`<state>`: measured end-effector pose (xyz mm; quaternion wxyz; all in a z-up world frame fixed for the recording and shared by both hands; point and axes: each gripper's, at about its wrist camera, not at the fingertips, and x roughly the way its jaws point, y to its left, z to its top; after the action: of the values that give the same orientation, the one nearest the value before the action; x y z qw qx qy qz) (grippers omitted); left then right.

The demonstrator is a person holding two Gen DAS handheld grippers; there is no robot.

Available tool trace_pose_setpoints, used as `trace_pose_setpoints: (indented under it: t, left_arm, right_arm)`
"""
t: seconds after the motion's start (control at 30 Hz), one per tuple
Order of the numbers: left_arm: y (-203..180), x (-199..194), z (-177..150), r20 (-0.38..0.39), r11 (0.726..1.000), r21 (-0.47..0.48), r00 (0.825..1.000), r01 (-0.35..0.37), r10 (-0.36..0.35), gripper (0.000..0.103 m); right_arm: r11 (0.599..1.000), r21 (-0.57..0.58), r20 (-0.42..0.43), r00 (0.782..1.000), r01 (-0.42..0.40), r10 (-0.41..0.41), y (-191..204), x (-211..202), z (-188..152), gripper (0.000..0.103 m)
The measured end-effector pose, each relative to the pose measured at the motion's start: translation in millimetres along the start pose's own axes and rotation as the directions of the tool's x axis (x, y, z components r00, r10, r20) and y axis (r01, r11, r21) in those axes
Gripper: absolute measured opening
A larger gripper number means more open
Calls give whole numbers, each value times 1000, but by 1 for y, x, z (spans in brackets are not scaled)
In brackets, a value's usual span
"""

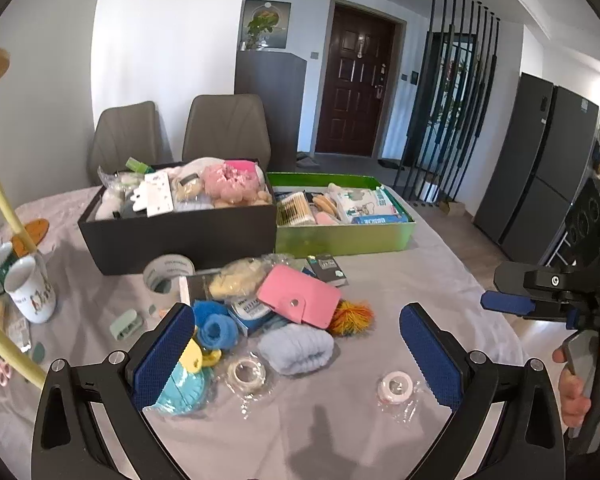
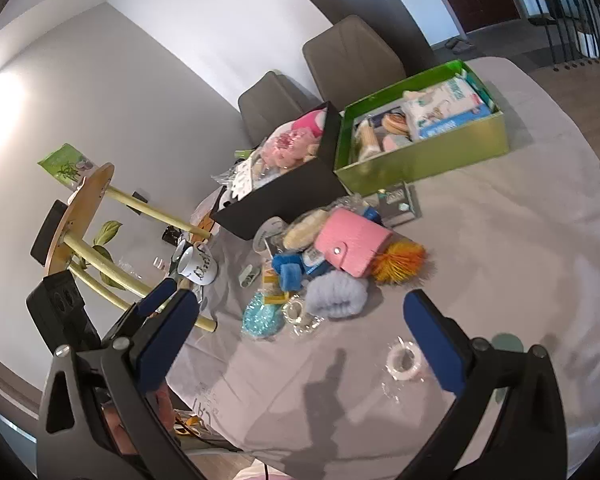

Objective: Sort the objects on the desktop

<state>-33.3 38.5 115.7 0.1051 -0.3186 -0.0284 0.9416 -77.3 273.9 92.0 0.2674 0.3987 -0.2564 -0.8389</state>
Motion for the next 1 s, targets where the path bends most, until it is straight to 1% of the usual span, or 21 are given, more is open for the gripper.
trace_pose_setpoints:
  t: [0.07, 0.17, 0.3, 0.4, 0.53, 0.6, 0.73, 1.0]
  left_arm:
    - [2, -1, -5, 3, 1000, -6, 1000, 7, -7, 102]
    - [5, -1, -13, -2, 999, -16, 999, 41, -41, 102]
    - [13, 4, -24, -10, 997, -51, 998, 58, -59, 102]
    - [20, 11, -27, -34, 996, -65, 997, 62, -64, 102]
    - [26, 18, -25, -35, 995, -74, 997, 71, -74, 102]
    - [27, 25, -23, -48, 994, -72, 995, 79, -83, 102]
    - [29, 43, -20, -79, 994, -55, 992, 98, -102, 102]
    - [28, 71, -4, -96, 992, -13, 988, 123, -124, 102]
  right_arm:
    - [1000, 10, 7, 1000, 2, -2, -6, -3, -5, 103]
    - [1000, 16, 9, 1000, -6, 5, -12, -3, -13, 103]
    - [999, 26, -1, 999, -35, 35, -18, 7, -22, 103]
    - [998, 35, -2, 999, -44, 45, -20, 17, -24, 103]
    - [998, 33, -6, 999, -52, 52, -17, 27, -19, 103]
    - [998, 37, -5, 999, -51, 51, -18, 32, -15, 103]
    - [997, 48, -11, 998, -53, 54, -21, 42, -8, 103]
    - [996, 67, -23, 998, -56, 57, -28, 63, 11, 103]
